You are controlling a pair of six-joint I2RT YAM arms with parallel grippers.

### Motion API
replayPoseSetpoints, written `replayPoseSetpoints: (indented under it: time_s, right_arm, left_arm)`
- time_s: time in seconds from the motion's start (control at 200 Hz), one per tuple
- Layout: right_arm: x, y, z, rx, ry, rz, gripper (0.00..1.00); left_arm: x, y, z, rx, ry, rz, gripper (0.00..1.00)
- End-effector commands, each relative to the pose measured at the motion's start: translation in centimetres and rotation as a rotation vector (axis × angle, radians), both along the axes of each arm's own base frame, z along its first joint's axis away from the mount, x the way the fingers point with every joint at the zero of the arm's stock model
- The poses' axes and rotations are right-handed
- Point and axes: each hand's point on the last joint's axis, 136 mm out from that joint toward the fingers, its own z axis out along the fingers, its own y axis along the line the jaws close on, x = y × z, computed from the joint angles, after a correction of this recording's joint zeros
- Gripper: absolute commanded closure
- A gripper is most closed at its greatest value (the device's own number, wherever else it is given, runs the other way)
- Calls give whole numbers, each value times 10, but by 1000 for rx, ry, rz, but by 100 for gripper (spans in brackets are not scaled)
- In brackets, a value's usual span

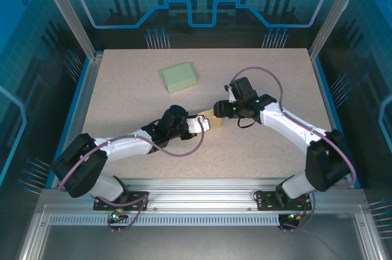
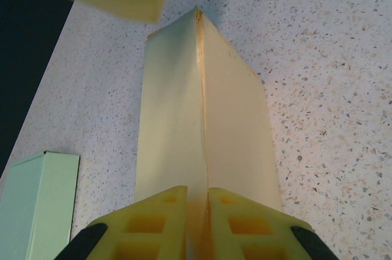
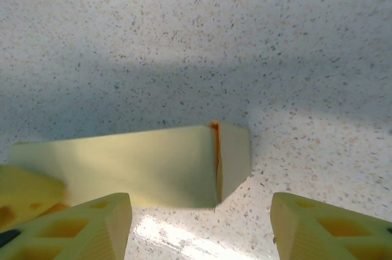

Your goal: Fold the paper box

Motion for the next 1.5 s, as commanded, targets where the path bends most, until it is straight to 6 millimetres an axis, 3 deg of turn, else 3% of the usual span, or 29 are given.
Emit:
replayPoseSetpoints:
  time_s: [0.0, 0.175, 0.26, 0.305, 0.44, 0.525, 0.57, 0.665, 0.77, 0.895, 1.121, 1.491]
  right_arm:
    - [7, 17, -1, 63, 24, 48, 41]
    - [3, 11, -33, 38, 84, 33, 55]
    - [-1, 7, -49, 36, 115, 21, 63]
    - [-2, 6, -57, 40, 131, 17, 66]
    - [-8, 3, -72, 31, 163, 6, 69]
    - [-11, 2, -76, 30, 172, 3, 70]
    - [-12, 2, -77, 32, 173, 5, 70]
    - [-13, 1, -76, 35, 171, 3, 70]
    - [-12, 2, -74, 38, 165, 3, 71]
    - [-12, 3, -73, 40, 165, 10, 71]
    - [-12, 5, -72, 37, 163, 13, 71]
    - [-12, 9, -67, 36, 159, 21, 71]
  left_arm:
    - [-16, 12, -40, 104, 124, 2, 85]
    - [-15, 11, -35, 79, 128, 19, 85]
    - [-12, 8, -24, 27, 125, 44, 84]
    - [-9, 7, -12, -14, 117, 68, 80]
    - [11, 8, 41, -181, 80, 205, 50]
    - [20, 15, 74, -262, 131, 288, 48]
    - [22, 16, 88, -290, 157, 305, 41]
    - [23, 24, 103, -317, 226, 320, 34]
    - [25, 35, 99, -277, 297, 324, 32]
    - [20, 41, 76, -155, 396, 286, 24]
    - [18, 32, 42, -55, 523, 244, 16]
    - [28, 24, -4, 72, 593, 238, 18]
